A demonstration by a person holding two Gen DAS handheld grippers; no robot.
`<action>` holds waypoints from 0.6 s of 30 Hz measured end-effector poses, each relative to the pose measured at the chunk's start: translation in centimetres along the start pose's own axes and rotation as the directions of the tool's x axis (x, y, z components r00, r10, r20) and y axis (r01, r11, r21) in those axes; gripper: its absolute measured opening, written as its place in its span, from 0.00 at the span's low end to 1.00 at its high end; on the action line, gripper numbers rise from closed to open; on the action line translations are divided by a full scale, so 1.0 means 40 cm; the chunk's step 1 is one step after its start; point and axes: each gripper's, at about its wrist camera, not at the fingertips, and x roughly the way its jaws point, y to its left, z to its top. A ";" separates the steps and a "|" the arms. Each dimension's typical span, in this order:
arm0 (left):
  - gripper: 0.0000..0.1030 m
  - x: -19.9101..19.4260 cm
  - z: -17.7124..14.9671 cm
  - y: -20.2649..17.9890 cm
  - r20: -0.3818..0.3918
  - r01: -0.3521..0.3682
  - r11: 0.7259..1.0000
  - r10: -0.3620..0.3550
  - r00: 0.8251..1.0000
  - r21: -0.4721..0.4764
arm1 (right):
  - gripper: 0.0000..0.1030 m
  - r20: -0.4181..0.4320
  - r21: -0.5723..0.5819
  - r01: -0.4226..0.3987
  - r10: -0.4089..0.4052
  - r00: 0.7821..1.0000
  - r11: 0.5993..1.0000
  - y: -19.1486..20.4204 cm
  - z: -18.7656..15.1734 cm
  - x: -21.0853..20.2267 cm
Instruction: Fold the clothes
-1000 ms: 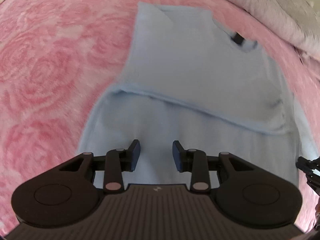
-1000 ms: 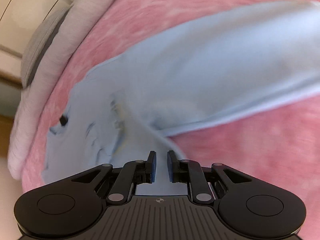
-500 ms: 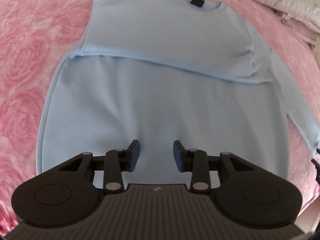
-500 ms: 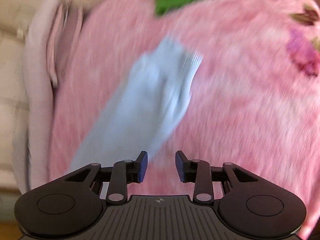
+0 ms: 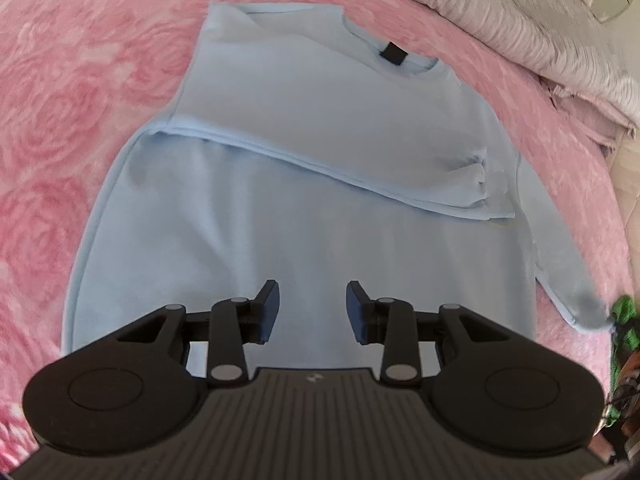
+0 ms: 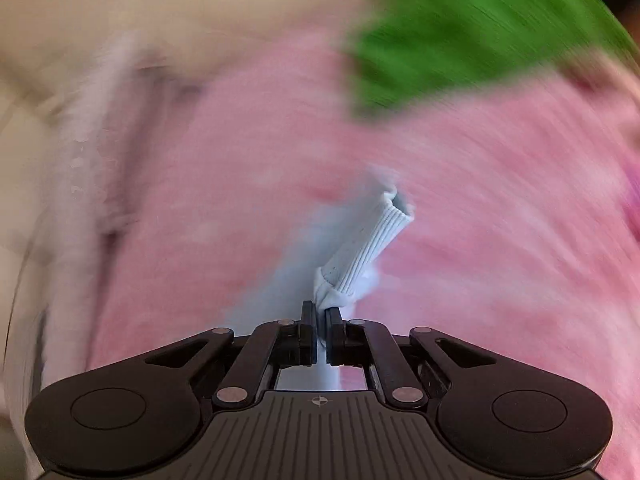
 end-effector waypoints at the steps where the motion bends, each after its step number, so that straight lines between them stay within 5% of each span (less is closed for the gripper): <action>1: 0.30 -0.006 -0.001 0.011 0.004 0.005 1.000 -0.005 1.000 -0.010 | 0.03 0.022 -0.103 -0.046 0.049 0.999 0.994 0.070 -0.010 -0.020; 3: 0.30 -0.017 -0.002 0.031 0.011 0.014 0.999 -0.014 1.000 -0.028 | 0.03 0.042 -0.382 -0.165 0.196 0.980 0.909 0.238 -0.070 -0.092; 4: 0.30 -0.022 -0.002 0.041 0.014 0.019 0.999 -0.019 1.000 -0.039 | 0.03 0.026 -0.524 -0.225 0.279 0.960 0.821 0.323 -0.111 -0.133; 7: 0.30 -0.037 0.002 0.071 0.033 0.041 0.996 -0.039 0.999 -0.084 | 0.03 -0.170 -0.742 -0.449 0.509 0.844 0.497 0.490 -0.291 -0.256; 10: 0.30 -0.047 0.012 0.100 0.056 0.069 0.987 -0.061 0.997 -0.145 | 0.18 -0.483 -0.744 -0.612 0.417 0.770 0.268 0.572 -0.489 -0.295; 11: 0.30 -0.049 0.017 0.109 0.062 0.075 0.984 -0.066 0.996 -0.164 | 0.41 -0.536 -0.745 -0.620 0.333 0.776 0.245 0.562 -0.543 -0.288; 12: 0.30 -0.047 0.024 0.114 0.068 0.085 0.981 -0.074 0.995 -0.173 | 0.48 -0.580 -0.744 -0.629 0.248 0.776 0.226 0.551 -0.594 -0.280; 14: 0.31 -0.043 0.039 0.123 0.079 0.105 0.977 -0.091 0.993 -0.187 | 0.48 -0.601 -0.741 -0.607 0.119 0.790 0.289 0.480 -0.638 -0.252; 18: 0.32 0.006 0.090 0.105 0.081 0.140 0.977 -0.128 0.988 -0.161 | 0.49 -0.635 -0.679 -0.488 -0.105 0.765 0.548 0.313 -0.605 -0.156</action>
